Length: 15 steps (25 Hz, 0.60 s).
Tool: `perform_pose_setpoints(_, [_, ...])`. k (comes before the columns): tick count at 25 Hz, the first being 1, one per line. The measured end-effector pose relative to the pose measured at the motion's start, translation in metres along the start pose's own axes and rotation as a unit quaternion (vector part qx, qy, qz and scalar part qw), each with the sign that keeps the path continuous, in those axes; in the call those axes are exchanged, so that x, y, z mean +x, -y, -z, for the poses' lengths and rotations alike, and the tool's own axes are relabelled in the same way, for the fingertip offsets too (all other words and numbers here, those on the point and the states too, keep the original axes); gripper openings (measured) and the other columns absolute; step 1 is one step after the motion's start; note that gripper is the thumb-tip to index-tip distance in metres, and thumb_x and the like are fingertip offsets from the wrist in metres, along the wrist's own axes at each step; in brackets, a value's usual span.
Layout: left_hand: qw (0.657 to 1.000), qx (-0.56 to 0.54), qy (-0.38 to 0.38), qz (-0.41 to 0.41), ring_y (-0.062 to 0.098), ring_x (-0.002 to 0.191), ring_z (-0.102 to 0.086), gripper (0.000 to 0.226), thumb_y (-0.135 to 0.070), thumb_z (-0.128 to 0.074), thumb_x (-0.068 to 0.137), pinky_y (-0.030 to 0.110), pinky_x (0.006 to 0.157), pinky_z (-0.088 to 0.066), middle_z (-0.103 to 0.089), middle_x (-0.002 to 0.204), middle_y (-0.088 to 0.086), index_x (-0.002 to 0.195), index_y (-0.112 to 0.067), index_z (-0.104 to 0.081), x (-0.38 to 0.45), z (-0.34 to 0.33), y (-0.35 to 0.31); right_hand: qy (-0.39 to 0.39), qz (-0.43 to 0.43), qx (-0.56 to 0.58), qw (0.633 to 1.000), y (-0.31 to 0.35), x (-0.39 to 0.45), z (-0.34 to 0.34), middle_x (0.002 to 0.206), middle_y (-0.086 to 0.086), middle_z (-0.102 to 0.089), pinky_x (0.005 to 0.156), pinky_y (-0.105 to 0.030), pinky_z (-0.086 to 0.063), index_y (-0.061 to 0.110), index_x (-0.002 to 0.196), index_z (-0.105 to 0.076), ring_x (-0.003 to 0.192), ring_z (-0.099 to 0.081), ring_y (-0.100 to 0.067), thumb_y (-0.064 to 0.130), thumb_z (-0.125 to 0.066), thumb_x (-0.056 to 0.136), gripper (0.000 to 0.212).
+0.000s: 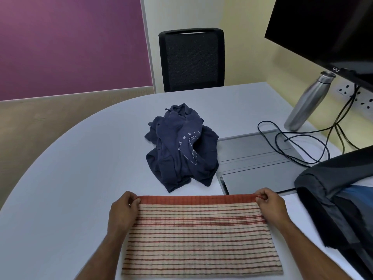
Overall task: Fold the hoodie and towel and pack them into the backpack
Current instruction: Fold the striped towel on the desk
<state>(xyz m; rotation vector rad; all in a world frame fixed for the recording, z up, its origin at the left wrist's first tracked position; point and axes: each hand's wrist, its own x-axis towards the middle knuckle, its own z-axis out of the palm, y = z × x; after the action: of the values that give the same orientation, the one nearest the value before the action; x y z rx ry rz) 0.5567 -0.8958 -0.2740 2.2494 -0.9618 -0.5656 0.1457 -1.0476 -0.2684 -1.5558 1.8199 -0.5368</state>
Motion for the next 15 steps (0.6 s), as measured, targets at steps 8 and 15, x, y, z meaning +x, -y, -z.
perform_pose_setpoints(8, [0.98, 0.178, -0.063, -0.068, 0.021, 0.116, -0.057, 0.042, -0.052, -0.056, 0.094, 0.045, 0.099, -0.047, -0.063, 0.127, 0.0, 0.125, -0.024, -0.059, -0.003, -0.015, 0.003, -0.121, 0.115, -0.207, 0.964, -0.004, -0.013, -0.015, 0.115, -0.006, -0.066, 0.083, -0.041, -0.053, 0.013, 0.117, -0.064, 0.106, -0.058, -0.025, 0.018, -0.065, 0.092, 0.026])
perform_pose_setpoints(15, [0.902, 0.275, 0.125, -0.31, 0.021, 0.144, -0.036, 0.087, -0.085, -0.037, 0.084, 0.045, 0.118, -0.012, -0.043, 0.154, -0.001, 0.146, -0.025, -0.048, -0.071, -0.054, 0.033, -0.016, 0.279, -0.242, 0.929, -0.024, -0.091, -0.083, 0.139, -0.003, -0.058, 0.111, -0.045, -0.037, 0.021, 0.132, -0.058, 0.127, -0.055, -0.025, 0.064, -0.045, 0.09, 0.062])
